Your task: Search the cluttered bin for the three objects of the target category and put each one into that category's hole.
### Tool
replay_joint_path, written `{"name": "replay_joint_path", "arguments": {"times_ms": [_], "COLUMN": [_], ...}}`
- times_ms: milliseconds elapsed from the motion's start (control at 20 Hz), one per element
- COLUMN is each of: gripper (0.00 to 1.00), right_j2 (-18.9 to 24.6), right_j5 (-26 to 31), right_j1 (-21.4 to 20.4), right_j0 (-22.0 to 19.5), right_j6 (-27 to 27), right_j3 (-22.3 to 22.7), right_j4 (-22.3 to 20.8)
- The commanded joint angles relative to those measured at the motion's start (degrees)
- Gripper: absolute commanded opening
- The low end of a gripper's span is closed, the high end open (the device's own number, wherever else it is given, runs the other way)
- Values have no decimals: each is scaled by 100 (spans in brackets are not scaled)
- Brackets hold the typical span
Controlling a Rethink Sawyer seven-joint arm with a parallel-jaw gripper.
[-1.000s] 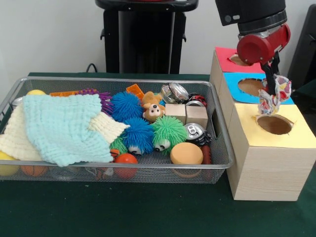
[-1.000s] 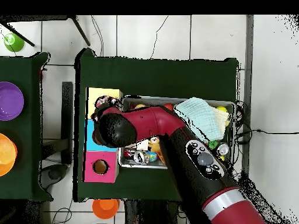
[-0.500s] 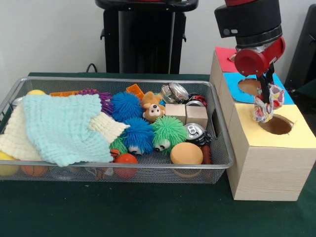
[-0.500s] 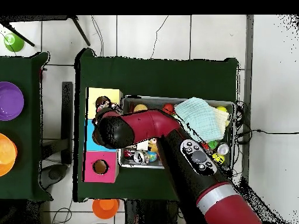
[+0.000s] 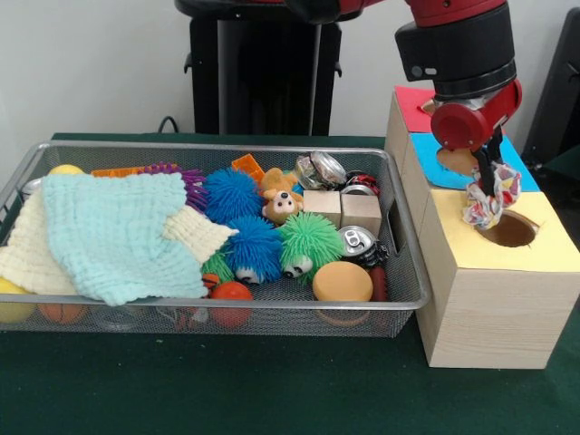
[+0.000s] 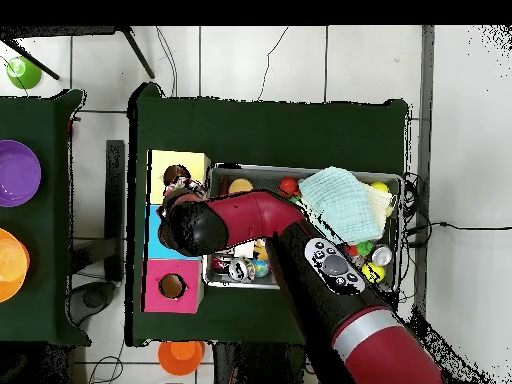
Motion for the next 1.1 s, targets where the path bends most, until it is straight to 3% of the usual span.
{"name": "replay_joint_path", "arguments": {"times_ms": [50,850,1100], "gripper": [0,0,0], "right_j2": [-121,119,184], "right_j5": [-340,-951,-881], "right_j1": [189,171,380], "right_j0": [-156,-286,-318], "right_j6": [765,834,706], "right_j3": [185,294,305], "right_j4": [-205,-198,-204]}}
